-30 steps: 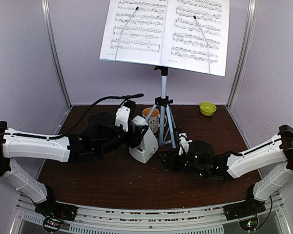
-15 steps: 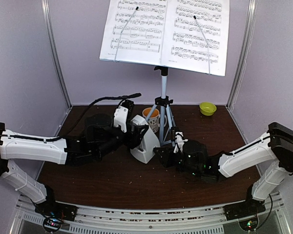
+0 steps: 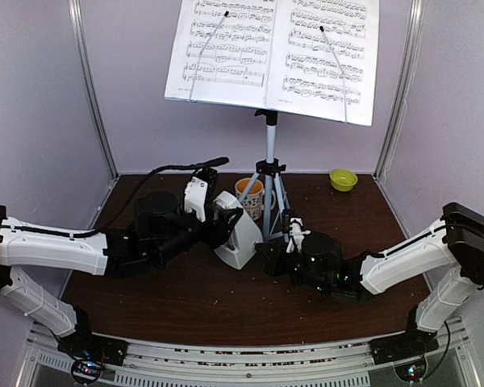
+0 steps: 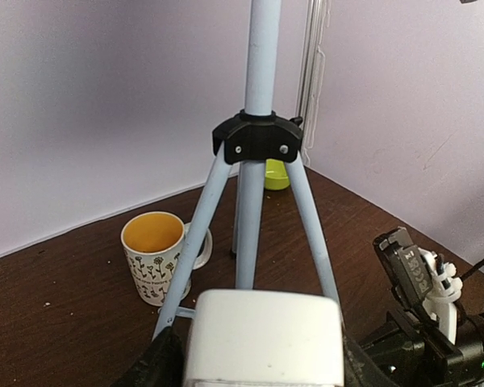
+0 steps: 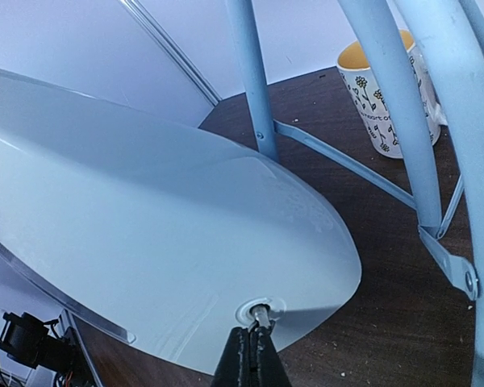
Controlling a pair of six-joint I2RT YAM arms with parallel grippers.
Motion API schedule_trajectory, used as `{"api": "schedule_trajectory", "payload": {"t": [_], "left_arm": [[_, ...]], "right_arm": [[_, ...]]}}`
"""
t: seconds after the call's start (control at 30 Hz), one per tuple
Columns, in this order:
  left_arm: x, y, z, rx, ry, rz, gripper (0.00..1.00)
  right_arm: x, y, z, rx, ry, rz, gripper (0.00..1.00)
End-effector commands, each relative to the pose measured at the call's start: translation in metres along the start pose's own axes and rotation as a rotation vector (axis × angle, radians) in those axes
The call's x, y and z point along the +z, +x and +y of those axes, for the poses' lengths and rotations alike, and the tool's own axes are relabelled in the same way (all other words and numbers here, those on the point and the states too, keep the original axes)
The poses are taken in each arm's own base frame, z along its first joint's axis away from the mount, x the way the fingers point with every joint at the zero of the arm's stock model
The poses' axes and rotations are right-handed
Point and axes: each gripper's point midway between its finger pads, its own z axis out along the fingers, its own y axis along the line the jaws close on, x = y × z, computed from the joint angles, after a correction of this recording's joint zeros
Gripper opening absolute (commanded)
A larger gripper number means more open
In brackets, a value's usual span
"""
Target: Set up the instrument practice props
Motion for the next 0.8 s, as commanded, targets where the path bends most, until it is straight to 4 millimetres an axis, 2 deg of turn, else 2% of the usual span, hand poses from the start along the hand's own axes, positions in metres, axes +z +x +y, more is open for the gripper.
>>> {"api": "schedule_trajectory", "payload": {"t": [0.0,0.47,0.6,0.77], "left_arm": [[-0.026,-0.085,-0.009,-0.111,0.073,-0.288,0.17],[-0.039,-0.096,-0.018,-0.091,0.137,-0.364,0.16],[-0.038,-0.098,-0.02,-0.089,0.146,-0.361,0.16],[-0.039,-0.104,-0.022,-0.089,0.148,-0.362,0.15]], "right_arm": [[-0.005,-0.015,-0.002,0.07,0.006,-0.042,0.0],[-0.021,-0.045,-0.002,0.32,-0.103,-0.117,0.0],[-0.02,-0.045,-0.006,0.267,-0.062,-0.109,0.0],[-0.014,-0.035,-0.015,0.156,0.003,-0.069,0.01]]}}
